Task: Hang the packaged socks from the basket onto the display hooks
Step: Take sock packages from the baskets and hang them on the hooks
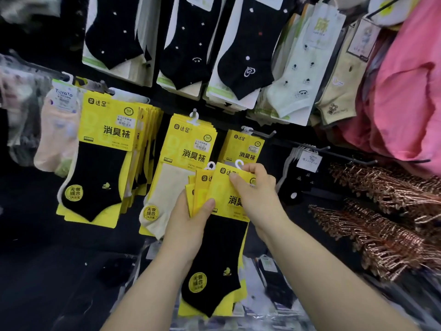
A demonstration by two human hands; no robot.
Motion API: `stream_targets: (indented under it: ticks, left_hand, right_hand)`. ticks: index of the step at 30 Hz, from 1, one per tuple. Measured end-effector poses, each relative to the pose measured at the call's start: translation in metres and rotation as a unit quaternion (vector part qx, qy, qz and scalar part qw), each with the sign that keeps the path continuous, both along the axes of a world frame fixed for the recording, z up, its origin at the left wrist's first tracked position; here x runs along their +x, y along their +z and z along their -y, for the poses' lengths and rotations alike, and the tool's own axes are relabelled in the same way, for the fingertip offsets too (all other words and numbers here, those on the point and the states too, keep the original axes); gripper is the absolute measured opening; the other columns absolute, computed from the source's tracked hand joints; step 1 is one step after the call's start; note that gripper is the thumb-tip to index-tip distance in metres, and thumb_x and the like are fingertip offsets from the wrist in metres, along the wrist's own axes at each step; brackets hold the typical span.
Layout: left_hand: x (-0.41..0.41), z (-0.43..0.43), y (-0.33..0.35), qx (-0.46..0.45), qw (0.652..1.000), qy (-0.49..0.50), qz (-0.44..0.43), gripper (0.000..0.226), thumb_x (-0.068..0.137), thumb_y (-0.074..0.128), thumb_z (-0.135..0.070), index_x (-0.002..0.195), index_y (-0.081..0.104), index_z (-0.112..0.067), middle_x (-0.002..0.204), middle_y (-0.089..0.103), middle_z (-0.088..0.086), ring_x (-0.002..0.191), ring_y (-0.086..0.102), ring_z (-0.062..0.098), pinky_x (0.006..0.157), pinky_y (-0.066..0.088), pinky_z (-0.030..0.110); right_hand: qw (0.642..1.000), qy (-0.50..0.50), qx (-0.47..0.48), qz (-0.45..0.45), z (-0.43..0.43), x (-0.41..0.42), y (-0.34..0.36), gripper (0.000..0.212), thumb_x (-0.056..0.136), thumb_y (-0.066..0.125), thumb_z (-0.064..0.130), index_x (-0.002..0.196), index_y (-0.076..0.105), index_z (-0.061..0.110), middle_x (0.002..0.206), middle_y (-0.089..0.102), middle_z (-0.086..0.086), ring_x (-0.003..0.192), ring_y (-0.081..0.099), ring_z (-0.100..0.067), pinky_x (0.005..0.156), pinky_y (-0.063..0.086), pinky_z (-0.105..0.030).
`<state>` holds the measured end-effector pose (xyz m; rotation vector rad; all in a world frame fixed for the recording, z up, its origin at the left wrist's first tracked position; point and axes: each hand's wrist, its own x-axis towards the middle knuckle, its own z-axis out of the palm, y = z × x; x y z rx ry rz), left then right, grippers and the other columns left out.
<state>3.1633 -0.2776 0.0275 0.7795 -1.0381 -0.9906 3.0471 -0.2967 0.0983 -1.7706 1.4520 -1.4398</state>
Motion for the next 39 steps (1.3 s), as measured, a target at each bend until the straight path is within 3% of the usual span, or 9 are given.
stream_targets:
  ticks: [4, 6, 8, 13, 17, 24, 30, 35, 39]
  left_hand:
    - [0.009, 0.003, 0.002, -0.005, 0.997, -0.069, -0.032, 0.042, 0.070, 0.071, -0.038, 0.110, 0.062, -0.030, 0.102, 0.074, -0.009, 0.096, 0.069, 0.008, 0.081, 0.054, 0.028]
    - [0.012, 0.005, 0.001, 0.013, 0.995, -0.093, -0.039, 0.050, 0.059, 0.072, -0.045, 0.105, 0.067, -0.026, 0.101, 0.075, -0.003, 0.098, 0.070, 0.014, 0.084, 0.053, 0.033]
    - [0.014, 0.005, 0.001, 0.035, 0.993, -0.099, -0.049, 0.043, 0.066, 0.070, -0.040, 0.104, 0.069, -0.021, 0.100, 0.075, 0.002, 0.097, 0.070, 0.020, 0.083, 0.053, 0.035]
    - [0.021, 0.007, -0.001, 0.066, 0.997, 0.037, 0.007, 0.013, 0.091, 0.059, -0.025, 0.101, 0.068, -0.026, 0.093, 0.075, -0.006, 0.092, 0.069, 0.015, 0.083, 0.054, 0.036]
    - [0.031, 0.005, 0.004, 0.054, 0.993, 0.093, 0.046, 0.015, 0.093, 0.057, -0.024, 0.106, 0.063, -0.031, 0.103, 0.071, -0.004, 0.099, 0.066, 0.017, 0.091, 0.053, 0.043]
    - [0.040, 0.003, 0.006, 0.040, 0.990, 0.116, 0.070, 0.026, 0.093, 0.058, -0.021, 0.118, 0.063, -0.021, 0.109, 0.070, -0.001, 0.103, 0.065, 0.020, 0.093, 0.052, 0.047]
    - [0.041, 0.004, 0.006, 0.036, 0.990, 0.111, 0.076, 0.023, 0.093, 0.057, -0.022, 0.115, 0.063, -0.024, 0.109, 0.070, -0.001, 0.104, 0.065, 0.021, 0.094, 0.051, 0.048]
    - [0.044, 0.006, 0.007, 0.025, 0.989, 0.104, 0.103, 0.020, 0.093, 0.057, -0.022, 0.111, 0.063, -0.028, 0.107, 0.071, -0.004, 0.102, 0.065, 0.016, 0.093, 0.052, 0.044]
    - [0.045, 0.007, 0.010, 0.020, 0.989, 0.092, 0.111, 0.016, 0.093, 0.057, -0.022, 0.103, 0.062, -0.034, 0.104, 0.071, -0.005, 0.102, 0.066, 0.016, 0.093, 0.052, 0.044]
  right_hand:
    - [0.988, 0.048, 0.025, 0.145, 0.002, 0.003, 0.003, 0.011, 0.089, 0.064, 0.028, 0.090, 0.056, 0.036, 0.117, 0.057, -0.008, 0.090, 0.066, -0.018, 0.077, 0.058, -0.043]
    - [0.979, 0.075, 0.025, 0.187, 0.003, -0.001, 0.005, 0.010, 0.090, 0.063, 0.022, 0.092, 0.059, 0.031, 0.097, 0.069, -0.004, 0.076, 0.067, -0.012, 0.072, 0.058, -0.043]
    - [0.973, 0.087, 0.019, 0.211, 0.004, -0.007, 0.007, 0.008, 0.092, 0.060, 0.019, 0.095, 0.060, 0.027, 0.086, 0.070, 0.003, 0.068, 0.065, -0.006, 0.066, 0.059, -0.039]
    - [0.981, -0.013, -0.087, 0.171, 0.011, -0.028, 0.024, 0.014, 0.094, 0.055, 0.019, 0.087, 0.060, 0.031, 0.073, 0.054, 0.013, 0.055, 0.048, 0.006, 0.059, 0.045, -0.015]
    - [0.986, -0.055, -0.100, 0.123, 0.020, -0.037, 0.044, 0.020, 0.095, 0.052, 0.026, 0.080, 0.062, 0.034, 0.059, 0.048, 0.013, 0.060, 0.045, -0.006, 0.063, 0.042, -0.028]
    - [0.986, -0.078, -0.090, 0.114, 0.035, -0.034, 0.056, 0.018, 0.097, 0.050, 0.027, 0.082, 0.060, 0.030, 0.083, 0.057, 0.001, 0.079, 0.053, -0.017, 0.082, 0.052, -0.046]
    - [0.987, -0.078, -0.027, 0.135, 0.058, -0.034, 0.055, 0.014, 0.096, 0.050, 0.023, 0.090, 0.062, 0.023, 0.088, 0.058, -0.005, 0.082, 0.054, -0.021, 0.088, 0.051, -0.052]
    - [0.987, -0.138, -0.046, 0.073, 0.090, -0.032, 0.057, 0.019, 0.095, 0.053, 0.026, 0.110, 0.057, 0.015, 0.105, 0.059, -0.007, 0.086, 0.052, -0.019, 0.064, 0.041, -0.028]
    - [0.971, -0.234, 0.000, 0.056, 0.092, -0.032, 0.046, 0.056, 0.089, 0.062, 0.031, 0.135, 0.036, 0.013, 0.139, 0.035, -0.013, 0.118, 0.047, -0.031, 0.099, 0.041, -0.042]
